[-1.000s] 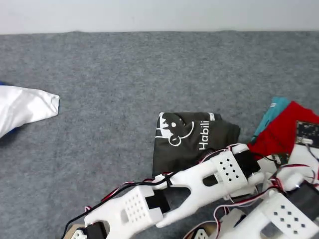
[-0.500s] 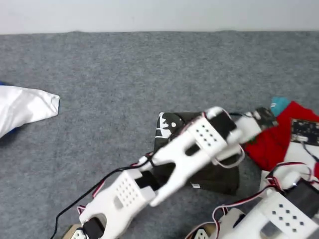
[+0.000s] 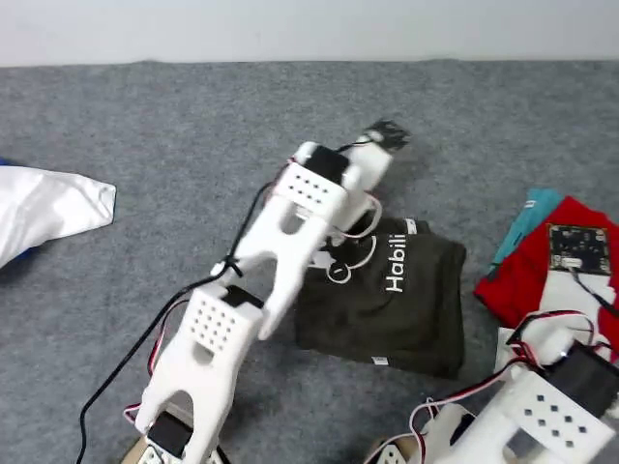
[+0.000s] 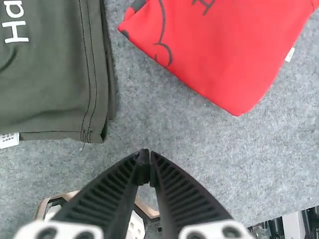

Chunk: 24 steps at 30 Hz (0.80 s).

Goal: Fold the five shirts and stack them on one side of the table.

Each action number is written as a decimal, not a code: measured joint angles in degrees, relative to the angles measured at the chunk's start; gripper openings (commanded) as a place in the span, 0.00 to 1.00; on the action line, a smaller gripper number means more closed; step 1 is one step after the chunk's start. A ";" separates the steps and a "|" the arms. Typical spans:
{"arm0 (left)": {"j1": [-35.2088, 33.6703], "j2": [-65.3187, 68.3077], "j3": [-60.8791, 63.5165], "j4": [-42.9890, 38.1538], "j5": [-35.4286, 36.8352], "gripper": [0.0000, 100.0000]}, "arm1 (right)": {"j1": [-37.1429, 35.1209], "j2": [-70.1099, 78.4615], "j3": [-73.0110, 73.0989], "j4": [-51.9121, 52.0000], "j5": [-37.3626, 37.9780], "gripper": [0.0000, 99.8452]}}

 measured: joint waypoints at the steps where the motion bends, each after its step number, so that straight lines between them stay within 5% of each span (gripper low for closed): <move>1: -0.97 1.41 0.00 -0.09 0.00 0.00 | 0.00 0.00 0.00 0.00 0.00 0.01; 24: -10.02 5.45 -16.35 6.15 -0.09 0.00 | 0.00 0.00 0.00 0.00 0.00 0.01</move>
